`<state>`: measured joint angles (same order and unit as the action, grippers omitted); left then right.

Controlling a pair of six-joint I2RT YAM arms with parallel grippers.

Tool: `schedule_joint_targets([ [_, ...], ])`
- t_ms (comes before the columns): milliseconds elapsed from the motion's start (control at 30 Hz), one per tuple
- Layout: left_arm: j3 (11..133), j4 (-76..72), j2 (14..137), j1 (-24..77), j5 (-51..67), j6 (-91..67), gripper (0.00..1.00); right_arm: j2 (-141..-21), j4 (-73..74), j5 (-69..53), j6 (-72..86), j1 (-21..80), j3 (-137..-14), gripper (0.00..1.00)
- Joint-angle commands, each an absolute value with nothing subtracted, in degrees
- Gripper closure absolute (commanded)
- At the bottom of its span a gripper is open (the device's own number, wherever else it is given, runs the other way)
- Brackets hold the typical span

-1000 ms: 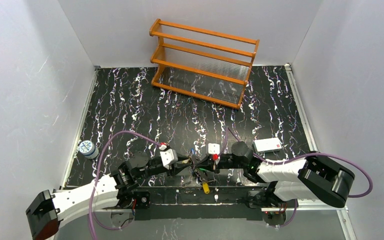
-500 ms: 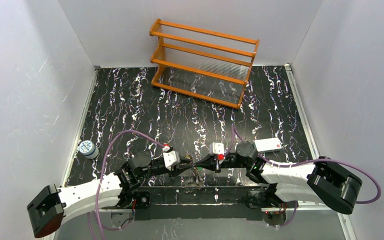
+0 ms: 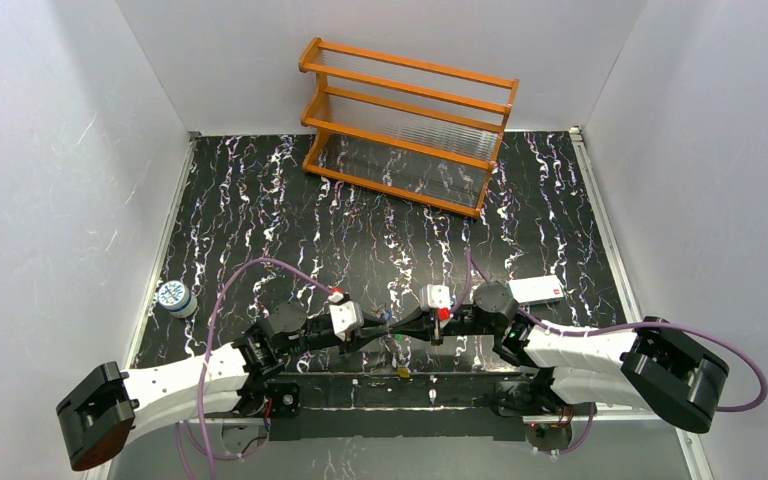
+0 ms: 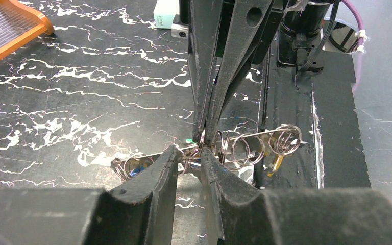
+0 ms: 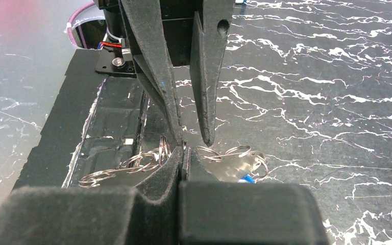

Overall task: Put the keys on the keyring
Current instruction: Adjust the key on the keyring.

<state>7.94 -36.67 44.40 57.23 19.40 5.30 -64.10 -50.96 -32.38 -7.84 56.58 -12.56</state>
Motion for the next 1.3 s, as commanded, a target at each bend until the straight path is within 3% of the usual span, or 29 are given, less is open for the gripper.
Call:
schedule_joint_targets([
  [0, 8.3, -38.9, 44.9, 57.5, 19.8, 5.9, 0.78, -62.5, -53.7, -33.8, -7.6, 56.3, -15.6, 0.99],
  [300, 10.0, -40.2, 45.0, 57.5, 19.7, 5.1, 0.91, -62.1, -53.8, -34.0, -6.9, 56.3, -16.3, 0.99],
  [400, 10.1, -40.2, 45.3, 57.5, 19.2, 5.1, 1.0, -61.7, -53.6, -34.2, -6.9, 56.3, -16.7, 0.99],
  [633, 12.5, -36.0, 43.7, 57.5, 15.3, 3.6, 1.0, -60.3, -51.2, -32.4, -7.4, 56.3, -17.2, 0.99],
  [733, 16.1, -28.9, 43.0, 57.5, 12.7, 3.8, 1.0, -59.2, -49.0, -31.1, -8.9, 56.3, -17.4, 0.81],
  [800, 19.2, -23.2, 43.3, 57.5, 11.5, 4.4, 1.0, -58.6, -47.1, -30.5, -10.7, 56.3, -17.9, 0.76],
  [1033, 30.7, -5.3, 48.3, 57.5, 10.0, 6.8, 1.0, -60.8, -37.5, -31.2, -18.7, 56.3, -23.6, 0.68],
  [1133, 34.4, -0.5, 50.6, 57.5, 9.2, 7.8, 1.0, -62.4, -33.7, -32.1, -21.1, 56.3, -26.0, 0.73],
  [1267, 36.6, 3.3, 52.0, 57.5, 8.6, 8.9, 1.0, -63.8, -29.7, -32.0, -22.5, 56.3, -28.6, 0.86],
])
